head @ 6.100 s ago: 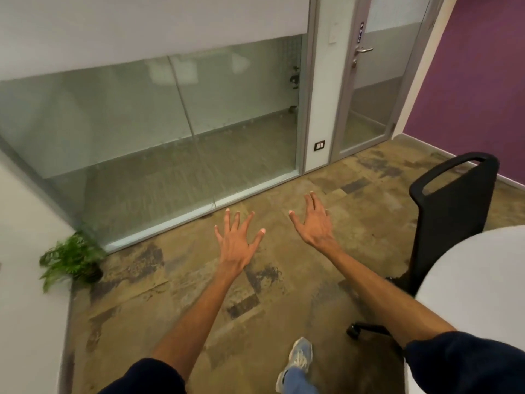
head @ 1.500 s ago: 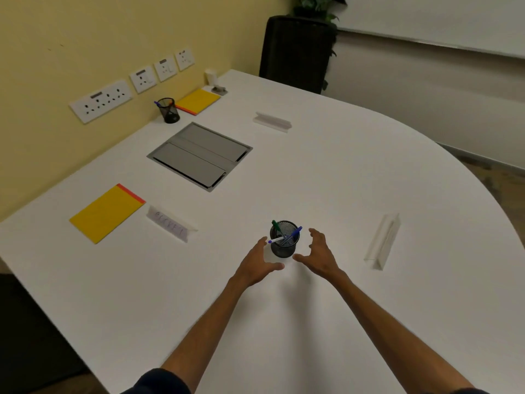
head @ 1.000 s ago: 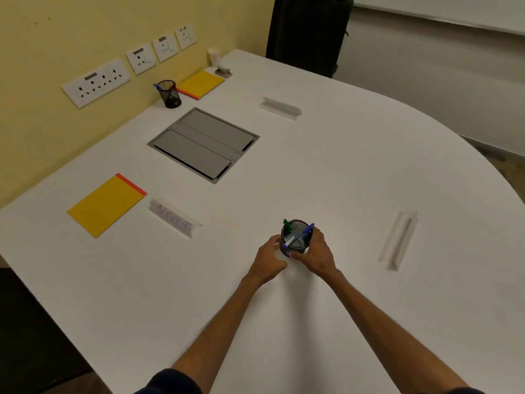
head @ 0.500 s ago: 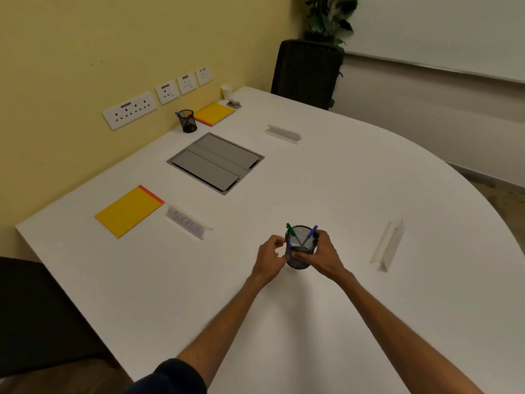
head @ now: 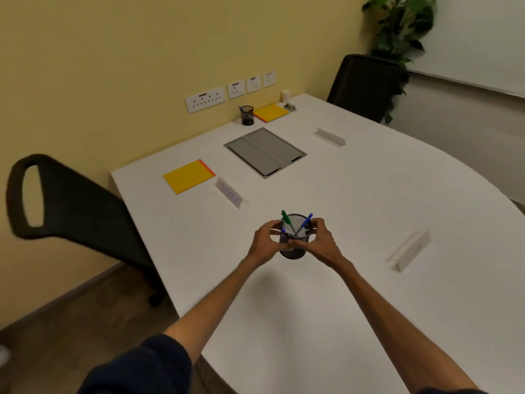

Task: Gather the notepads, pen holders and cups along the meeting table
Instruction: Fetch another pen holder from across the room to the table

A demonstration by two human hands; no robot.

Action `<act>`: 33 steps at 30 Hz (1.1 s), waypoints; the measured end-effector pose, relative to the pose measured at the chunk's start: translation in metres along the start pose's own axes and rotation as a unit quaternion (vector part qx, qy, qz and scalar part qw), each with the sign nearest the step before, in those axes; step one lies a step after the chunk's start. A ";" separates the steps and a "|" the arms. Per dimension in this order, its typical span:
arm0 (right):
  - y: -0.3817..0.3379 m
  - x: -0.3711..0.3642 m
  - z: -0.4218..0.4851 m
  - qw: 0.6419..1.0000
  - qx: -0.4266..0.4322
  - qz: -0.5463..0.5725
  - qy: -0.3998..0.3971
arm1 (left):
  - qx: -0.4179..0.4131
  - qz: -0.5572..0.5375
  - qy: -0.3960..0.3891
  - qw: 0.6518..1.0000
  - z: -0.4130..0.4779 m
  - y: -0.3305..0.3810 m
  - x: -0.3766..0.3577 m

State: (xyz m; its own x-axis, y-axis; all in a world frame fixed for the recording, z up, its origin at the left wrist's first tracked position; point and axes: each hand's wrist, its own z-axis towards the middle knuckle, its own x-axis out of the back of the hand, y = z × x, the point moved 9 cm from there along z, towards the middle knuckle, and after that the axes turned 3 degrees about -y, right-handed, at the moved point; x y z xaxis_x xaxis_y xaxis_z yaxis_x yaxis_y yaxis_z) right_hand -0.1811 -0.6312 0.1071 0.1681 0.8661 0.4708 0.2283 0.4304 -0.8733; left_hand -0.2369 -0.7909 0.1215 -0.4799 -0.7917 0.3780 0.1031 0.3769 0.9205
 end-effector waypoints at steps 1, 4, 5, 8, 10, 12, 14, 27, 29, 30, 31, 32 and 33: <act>-0.005 -0.010 -0.003 1.000 0.007 0.003 -0.012 | 0.004 0.004 0.010 1.000 -0.009 -0.004 0.008; -0.024 -0.046 -0.014 0.998 0.036 -0.003 -0.056 | 0.017 0.014 0.049 0.999 -0.044 -0.017 0.037; -0.032 -0.059 -0.017 0.996 0.045 -0.006 -0.073 | 0.022 0.015 0.067 0.997 -0.057 -0.023 0.048; -0.054 -0.100 -0.027 0.990 0.070 -0.015 -0.123 | 0.045 0.008 0.123 0.991 -0.095 -0.042 0.081; -0.071 -0.124 -0.033 0.984 0.087 -0.023 -0.151 | 0.062 -0.004 0.152 0.986 -0.117 -0.052 0.102; -0.089 -0.148 -0.037 0.978 0.106 -0.028 -0.177 | 0.076 -0.013 0.175 0.982 -0.137 -0.060 0.122; -0.106 -0.173 -0.044 0.970 0.126 -0.036 -0.202 | 0.091 -0.020 0.194 0.977 -0.158 -0.070 0.142; -0.214 -0.354 -0.105 0.918 0.220 -0.064 -0.324 | 0.142 -0.059 0.345 0.926 -0.303 -0.131 0.280; -0.231 -0.383 -0.117 0.910 0.228 -0.067 -0.339 | 0.149 -0.061 0.363 0.918 -0.328 -0.141 0.303; -0.240 -0.398 -0.124 0.907 0.232 -0.066 -0.346 | 0.154 -0.059 0.370 0.914 -0.340 -0.145 0.316; -0.250 -0.412 -0.130 0.904 0.236 -0.064 -0.351 | 0.158 -0.053 0.375 0.912 -0.352 -0.149 0.329; -0.258 -0.425 -0.136 0.902 0.239 -0.060 -0.355 | 0.159 -0.044 0.380 0.910 -0.362 -0.152 0.343; -0.267 -0.439 -0.141 0.901 0.241 -0.056 -0.357 | 0.159 -0.034 0.383 0.909 -0.371 -0.155 0.358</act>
State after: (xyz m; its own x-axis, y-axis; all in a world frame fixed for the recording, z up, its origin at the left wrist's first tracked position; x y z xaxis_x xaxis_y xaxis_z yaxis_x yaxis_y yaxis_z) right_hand -0.1808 -1.1620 0.1514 -0.5292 0.6788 0.5091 -0.2666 0.4366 -0.8593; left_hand -0.1013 -1.3108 0.1509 0.2844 -0.8755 0.3907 -0.2195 0.3372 0.9155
